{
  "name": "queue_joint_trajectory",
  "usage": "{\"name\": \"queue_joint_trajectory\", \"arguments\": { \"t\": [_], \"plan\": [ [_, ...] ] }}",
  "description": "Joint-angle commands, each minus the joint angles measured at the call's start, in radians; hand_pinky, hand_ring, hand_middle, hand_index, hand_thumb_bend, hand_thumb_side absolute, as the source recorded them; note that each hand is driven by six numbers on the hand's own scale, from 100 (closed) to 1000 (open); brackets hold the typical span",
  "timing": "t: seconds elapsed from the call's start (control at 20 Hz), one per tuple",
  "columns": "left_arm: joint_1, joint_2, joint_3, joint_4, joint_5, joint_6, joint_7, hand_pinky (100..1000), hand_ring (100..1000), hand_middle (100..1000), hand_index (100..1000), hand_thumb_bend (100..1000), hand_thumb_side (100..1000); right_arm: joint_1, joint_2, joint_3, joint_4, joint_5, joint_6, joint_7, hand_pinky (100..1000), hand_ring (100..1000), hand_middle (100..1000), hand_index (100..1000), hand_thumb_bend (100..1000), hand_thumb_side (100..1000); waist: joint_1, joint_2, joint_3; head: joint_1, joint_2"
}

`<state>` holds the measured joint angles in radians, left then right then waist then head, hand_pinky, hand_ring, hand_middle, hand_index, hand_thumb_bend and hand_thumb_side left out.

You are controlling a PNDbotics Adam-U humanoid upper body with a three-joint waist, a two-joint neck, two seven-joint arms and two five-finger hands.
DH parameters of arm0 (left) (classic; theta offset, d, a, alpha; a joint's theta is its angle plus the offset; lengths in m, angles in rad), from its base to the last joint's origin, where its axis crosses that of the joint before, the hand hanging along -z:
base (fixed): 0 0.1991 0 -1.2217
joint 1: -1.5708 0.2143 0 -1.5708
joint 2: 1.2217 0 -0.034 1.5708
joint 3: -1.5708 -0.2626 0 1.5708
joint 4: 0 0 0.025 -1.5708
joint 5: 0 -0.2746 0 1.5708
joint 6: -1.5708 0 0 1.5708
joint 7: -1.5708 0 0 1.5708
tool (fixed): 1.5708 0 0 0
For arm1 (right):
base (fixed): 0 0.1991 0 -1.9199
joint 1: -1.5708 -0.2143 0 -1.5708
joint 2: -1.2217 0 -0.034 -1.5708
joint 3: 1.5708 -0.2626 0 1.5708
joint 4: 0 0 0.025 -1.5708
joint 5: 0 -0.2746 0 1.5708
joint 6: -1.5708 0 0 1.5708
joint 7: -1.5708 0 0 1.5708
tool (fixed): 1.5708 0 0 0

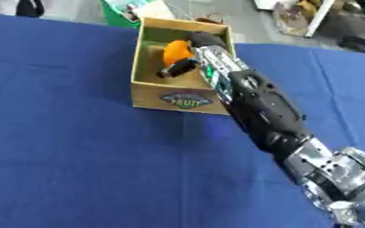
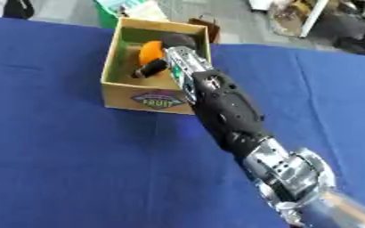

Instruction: Pick up objects on the table and place them in the box.

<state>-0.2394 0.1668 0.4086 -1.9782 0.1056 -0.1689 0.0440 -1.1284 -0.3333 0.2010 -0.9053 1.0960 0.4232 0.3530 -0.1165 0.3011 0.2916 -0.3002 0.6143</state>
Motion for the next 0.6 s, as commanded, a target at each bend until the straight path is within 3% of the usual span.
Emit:
{"name": "queue_joint_trajectory", "arguments": {
  "t": [0.05, 0.35, 0.45, 0.5, 0.6],
  "plan": [
    [-0.011, 0.017, 0.004, -0.022, -0.003, 0.002, 0.005, 470, 379, 414, 649, 100, 797, -0.003, -0.084, 0.016, -0.113, -0.074, -0.010, 0.004, 827, 913, 822, 981, 729, 708, 0.005, -0.023, -0.004, 0.007, -0.006],
    [-0.010, 0.022, 0.008, -0.022, -0.007, 0.000, 0.010, 471, 378, 414, 650, 100, 796, 0.059, -0.211, 0.024, -0.379, -0.209, 0.048, -0.024, 818, 904, 809, 973, 736, 787, 0.007, -0.023, -0.016, 0.017, -0.001],
    [-0.010, 0.023, 0.009, -0.022, -0.008, -0.001, 0.011, 471, 378, 414, 650, 100, 795, 0.090, -0.258, 0.018, -0.489, -0.242, 0.079, -0.041, 811, 901, 809, 979, 704, 864, 0.009, -0.022, -0.020, 0.018, 0.001],
    [-0.010, 0.023, 0.009, -0.022, -0.009, -0.001, 0.011, 471, 378, 414, 650, 100, 796, 0.107, -0.281, 0.015, -0.544, -0.254, 0.096, -0.056, 801, 892, 816, 987, 685, 975, 0.009, -0.021, -0.023, 0.019, 0.003],
    [-0.010, 0.024, 0.011, -0.022, -0.010, -0.001, 0.012, 471, 378, 414, 650, 100, 796, 0.154, -0.329, 0.011, -0.666, -0.296, 0.122, -0.090, 799, 891, 819, 987, 626, 1000, 0.009, -0.019, -0.027, 0.018, 0.006]
  ]
}}
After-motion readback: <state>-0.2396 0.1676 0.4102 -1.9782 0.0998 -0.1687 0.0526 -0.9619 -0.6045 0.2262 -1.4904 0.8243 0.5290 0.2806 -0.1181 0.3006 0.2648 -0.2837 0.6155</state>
